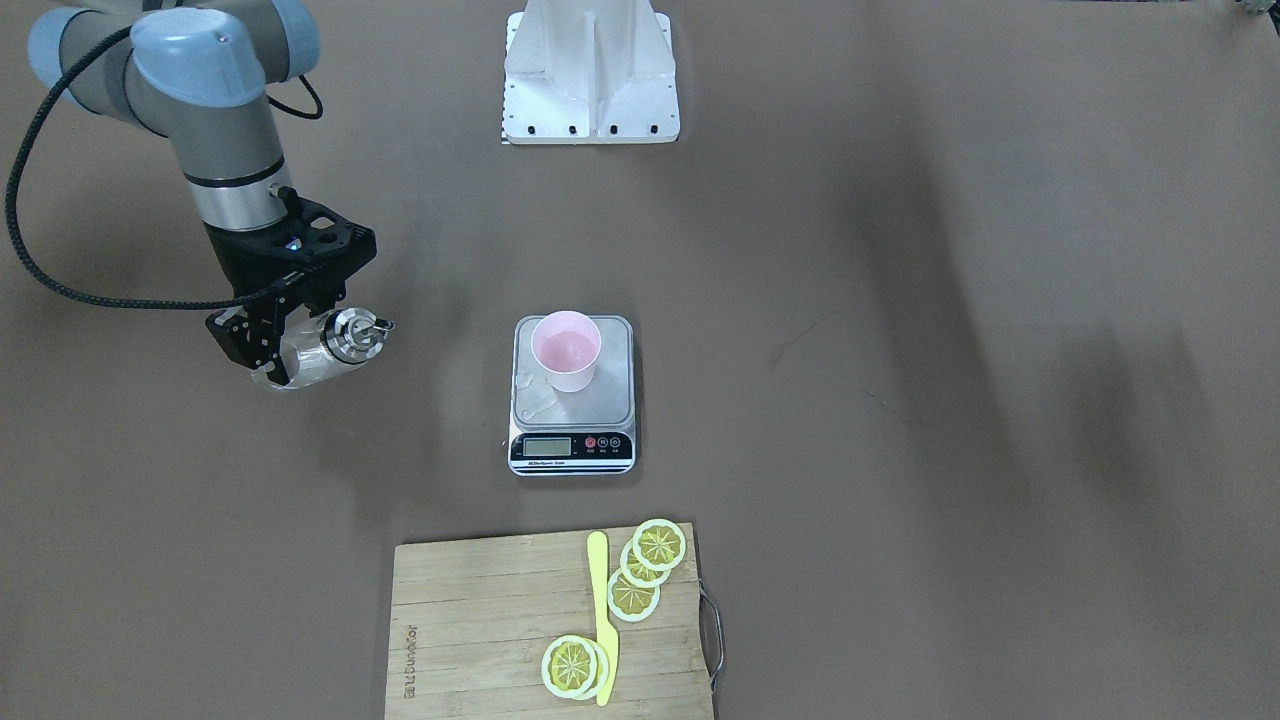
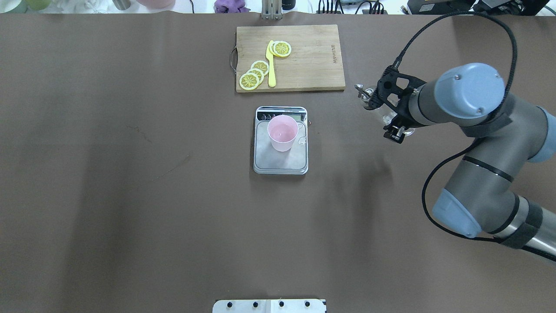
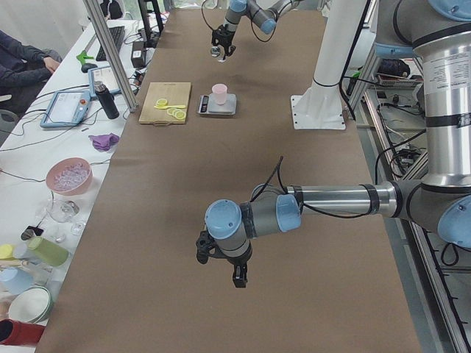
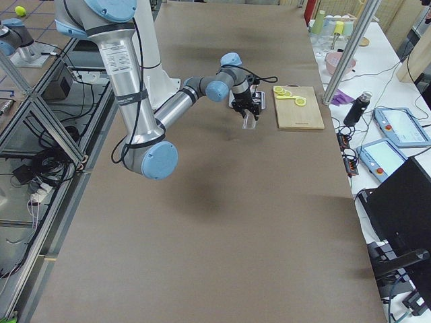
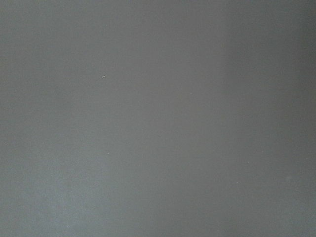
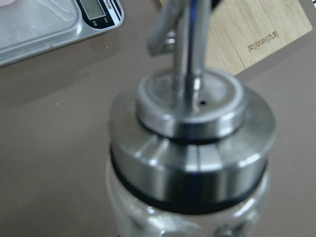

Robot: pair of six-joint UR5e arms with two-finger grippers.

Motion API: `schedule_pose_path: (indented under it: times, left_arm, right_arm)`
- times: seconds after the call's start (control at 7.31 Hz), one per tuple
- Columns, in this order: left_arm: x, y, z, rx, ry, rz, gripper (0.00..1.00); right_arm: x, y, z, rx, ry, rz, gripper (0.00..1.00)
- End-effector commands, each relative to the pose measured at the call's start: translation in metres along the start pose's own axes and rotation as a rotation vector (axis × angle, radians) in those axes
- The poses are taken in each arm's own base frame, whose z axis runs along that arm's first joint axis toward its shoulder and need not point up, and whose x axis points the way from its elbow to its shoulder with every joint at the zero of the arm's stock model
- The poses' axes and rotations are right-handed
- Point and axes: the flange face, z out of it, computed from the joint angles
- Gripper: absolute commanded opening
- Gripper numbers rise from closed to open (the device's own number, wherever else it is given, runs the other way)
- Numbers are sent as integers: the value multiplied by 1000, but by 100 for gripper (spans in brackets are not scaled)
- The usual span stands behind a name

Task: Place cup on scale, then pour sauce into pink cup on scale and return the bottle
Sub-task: 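Carry the upright dispenser with the right gripper away from the scale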

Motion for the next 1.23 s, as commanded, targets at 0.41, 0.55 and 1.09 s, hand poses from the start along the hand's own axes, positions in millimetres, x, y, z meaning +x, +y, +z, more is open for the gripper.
schedule_pose_path:
  times: [0.41,0.55,1.09]
  left_arm:
    - [3,-1,-4,8,-2,1,99]
    - [3,-1,-3,7,-2,2,99]
    - [3,-1,-3,7,-1,3,99]
  right_arm:
    - [34,63,-16,197,-166,24,0]
    - [34,77,-7,246,-189,27,0]
    - [43,143,58,479,-315,103,0]
